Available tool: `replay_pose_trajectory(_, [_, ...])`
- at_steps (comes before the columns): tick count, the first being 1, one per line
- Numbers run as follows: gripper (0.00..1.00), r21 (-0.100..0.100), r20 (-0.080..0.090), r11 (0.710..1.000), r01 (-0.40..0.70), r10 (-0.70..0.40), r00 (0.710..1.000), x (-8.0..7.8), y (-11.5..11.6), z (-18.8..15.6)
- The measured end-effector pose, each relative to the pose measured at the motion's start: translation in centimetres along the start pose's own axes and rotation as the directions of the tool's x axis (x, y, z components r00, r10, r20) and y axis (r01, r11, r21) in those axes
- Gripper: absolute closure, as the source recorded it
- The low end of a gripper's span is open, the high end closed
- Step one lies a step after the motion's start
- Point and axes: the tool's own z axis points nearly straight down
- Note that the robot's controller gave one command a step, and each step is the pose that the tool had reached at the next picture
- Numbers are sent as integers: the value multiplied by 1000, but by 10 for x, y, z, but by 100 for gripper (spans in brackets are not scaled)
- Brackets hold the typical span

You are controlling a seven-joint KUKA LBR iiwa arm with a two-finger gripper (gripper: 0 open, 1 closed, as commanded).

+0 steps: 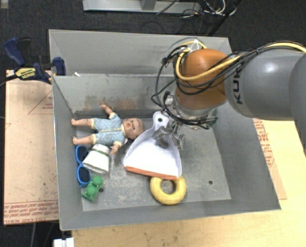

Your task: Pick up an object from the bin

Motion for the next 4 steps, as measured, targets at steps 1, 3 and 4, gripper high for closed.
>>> replay_pose_trajectory(1, [100,-4,-2,1000,0,0,1000,1,1,-4])
replay_pose_trajectory(3, [100,-8,-4,1000,-2,2,1000,1,2,-35])
replay_pose_trajectory(4, [100,-5,-1,1000,-2,2,1000,0,2,-59])
